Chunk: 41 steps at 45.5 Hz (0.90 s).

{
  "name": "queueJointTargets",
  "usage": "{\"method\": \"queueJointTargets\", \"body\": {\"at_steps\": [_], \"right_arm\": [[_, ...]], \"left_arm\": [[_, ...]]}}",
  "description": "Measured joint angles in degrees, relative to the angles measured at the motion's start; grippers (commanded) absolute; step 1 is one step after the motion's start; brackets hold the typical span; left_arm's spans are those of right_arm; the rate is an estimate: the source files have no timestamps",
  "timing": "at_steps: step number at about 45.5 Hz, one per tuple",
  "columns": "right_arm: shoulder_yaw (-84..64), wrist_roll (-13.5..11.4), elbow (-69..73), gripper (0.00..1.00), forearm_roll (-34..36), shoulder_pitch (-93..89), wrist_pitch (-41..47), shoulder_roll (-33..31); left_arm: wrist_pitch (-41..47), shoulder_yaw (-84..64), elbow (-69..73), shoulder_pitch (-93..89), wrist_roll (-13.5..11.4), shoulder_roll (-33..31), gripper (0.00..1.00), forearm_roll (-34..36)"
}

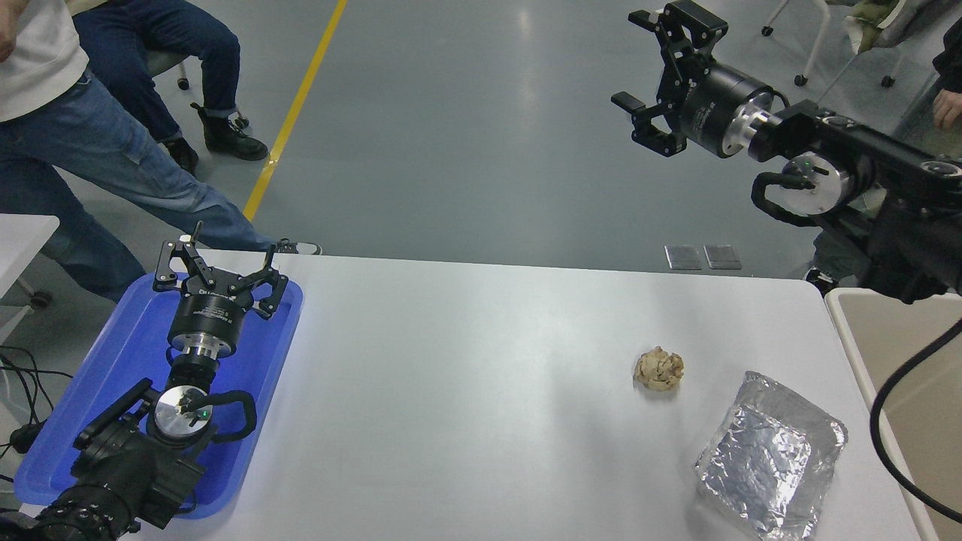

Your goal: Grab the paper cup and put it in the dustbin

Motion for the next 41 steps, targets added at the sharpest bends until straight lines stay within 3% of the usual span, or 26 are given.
{"method": "queueJointTargets", "body": {"at_steps": [25,41], "right_arm": [[-30.32,-2.01,15.33,1.0,-19.33,16.24,1.38,-0.33],[-49.62,-2.15,25.02,1.0,-23.19,30.72,3.67,2.67]], "left_arm": [[0.0,0.0,0.0,0.0,0.0,0.05,1.0,0.0],[-0.03,0.0,0.0,0.02,0.0,0.05,1.0,0.02]]}}
